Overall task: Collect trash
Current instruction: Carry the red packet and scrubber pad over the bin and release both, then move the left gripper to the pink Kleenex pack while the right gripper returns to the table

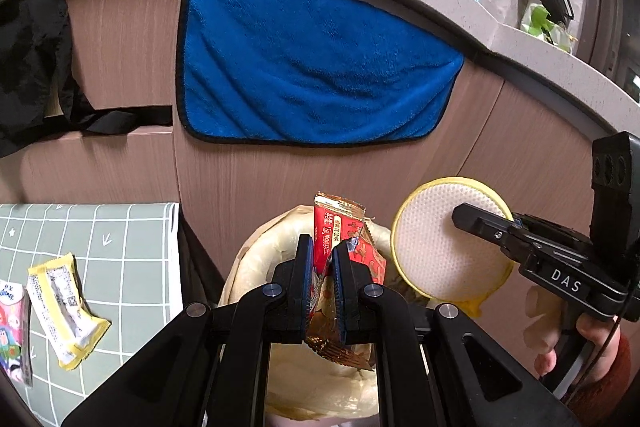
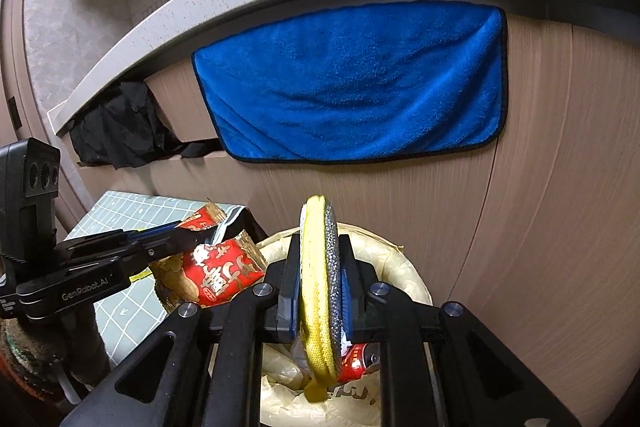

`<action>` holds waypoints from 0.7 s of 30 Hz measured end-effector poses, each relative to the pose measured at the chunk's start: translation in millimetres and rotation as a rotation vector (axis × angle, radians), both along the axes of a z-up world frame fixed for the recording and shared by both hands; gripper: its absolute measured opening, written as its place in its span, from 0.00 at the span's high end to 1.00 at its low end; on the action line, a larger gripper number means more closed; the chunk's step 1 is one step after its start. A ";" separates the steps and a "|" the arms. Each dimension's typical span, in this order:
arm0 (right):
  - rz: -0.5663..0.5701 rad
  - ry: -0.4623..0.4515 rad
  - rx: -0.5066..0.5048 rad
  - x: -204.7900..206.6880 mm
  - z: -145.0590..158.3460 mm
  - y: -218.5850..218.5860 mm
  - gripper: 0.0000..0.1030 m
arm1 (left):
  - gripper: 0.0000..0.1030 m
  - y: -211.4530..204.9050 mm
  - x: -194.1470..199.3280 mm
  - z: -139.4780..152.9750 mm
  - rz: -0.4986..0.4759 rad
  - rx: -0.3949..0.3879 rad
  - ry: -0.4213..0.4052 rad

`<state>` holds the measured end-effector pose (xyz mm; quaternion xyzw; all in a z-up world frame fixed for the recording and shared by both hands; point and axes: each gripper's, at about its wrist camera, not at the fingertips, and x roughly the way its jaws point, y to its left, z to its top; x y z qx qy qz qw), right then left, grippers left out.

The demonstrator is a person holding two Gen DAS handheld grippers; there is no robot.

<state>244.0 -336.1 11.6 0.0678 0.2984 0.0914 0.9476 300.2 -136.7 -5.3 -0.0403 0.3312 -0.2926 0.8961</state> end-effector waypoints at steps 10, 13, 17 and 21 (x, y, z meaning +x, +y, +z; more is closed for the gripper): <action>-0.069 -0.006 0.014 6.3 -11.5 -5.8 0.45 | 0.46 7.5 33.4 -18.9 -0.052 -0.084 0.146; -0.088 -0.003 0.026 4.1 -13.5 -9.1 0.45 | 0.46 20.9 37.8 -21.7 -0.025 -0.085 0.165; -0.105 0.004 0.019 1.9 -13.6 -8.8 0.45 | 0.44 46.1 37.1 -13.7 0.016 -0.093 0.159; -0.103 -0.002 0.017 1.1 -7.3 -0.1 0.45 | 0.43 79.3 32.8 1.0 0.049 -0.116 0.124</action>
